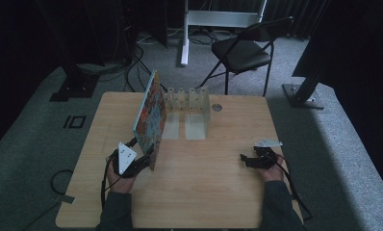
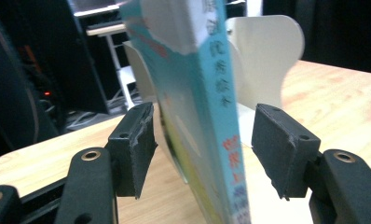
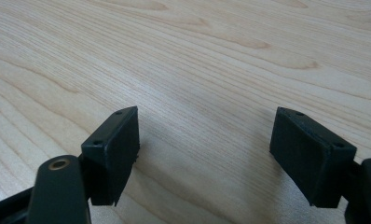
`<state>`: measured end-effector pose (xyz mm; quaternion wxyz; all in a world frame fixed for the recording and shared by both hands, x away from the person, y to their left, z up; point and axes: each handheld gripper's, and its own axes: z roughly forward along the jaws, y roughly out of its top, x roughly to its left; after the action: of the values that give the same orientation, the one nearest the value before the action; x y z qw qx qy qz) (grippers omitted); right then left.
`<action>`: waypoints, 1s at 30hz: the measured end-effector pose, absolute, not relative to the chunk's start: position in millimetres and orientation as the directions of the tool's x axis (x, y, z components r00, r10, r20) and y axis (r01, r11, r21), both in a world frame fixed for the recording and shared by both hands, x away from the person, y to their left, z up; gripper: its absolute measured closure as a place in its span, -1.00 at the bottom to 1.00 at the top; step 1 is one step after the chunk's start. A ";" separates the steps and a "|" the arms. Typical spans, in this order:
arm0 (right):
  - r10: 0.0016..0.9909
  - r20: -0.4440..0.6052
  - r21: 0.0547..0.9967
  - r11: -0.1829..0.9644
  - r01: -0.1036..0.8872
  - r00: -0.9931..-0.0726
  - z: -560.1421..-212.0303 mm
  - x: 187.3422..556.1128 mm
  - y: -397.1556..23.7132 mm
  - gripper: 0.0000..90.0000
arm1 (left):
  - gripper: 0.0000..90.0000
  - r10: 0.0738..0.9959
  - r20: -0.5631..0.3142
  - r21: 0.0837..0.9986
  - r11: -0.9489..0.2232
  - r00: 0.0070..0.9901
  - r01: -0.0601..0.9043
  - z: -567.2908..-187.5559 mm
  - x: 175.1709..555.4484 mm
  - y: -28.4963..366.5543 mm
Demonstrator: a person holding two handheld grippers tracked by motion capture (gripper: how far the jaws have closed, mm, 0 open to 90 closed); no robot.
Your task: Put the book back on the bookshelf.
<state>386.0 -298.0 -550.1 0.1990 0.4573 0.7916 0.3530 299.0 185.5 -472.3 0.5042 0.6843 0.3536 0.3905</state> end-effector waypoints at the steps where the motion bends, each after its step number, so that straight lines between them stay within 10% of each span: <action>1: 0.865 0.008 0.741 0.333 0.584 -0.502 -550.0 386.0 -298.0 -0.47 | -0.12 0.876 0.173 0.966 -0.240 0.449 0.094 -472.8 298.5 186.8; 30: 0.865 0.008 0.741 0.333 0.584 -0.503 -550.0 386.0 -298.0 -0.47 | -0.11 0.827 0.124 0.938 -0.279 0.549 0.208 -499.9 288.6 221.5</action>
<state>386.0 -298.0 -550.0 0.1989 0.4573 0.7916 0.3530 288.6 221.5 -499.9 0.4862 0.7334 0.3527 0.3183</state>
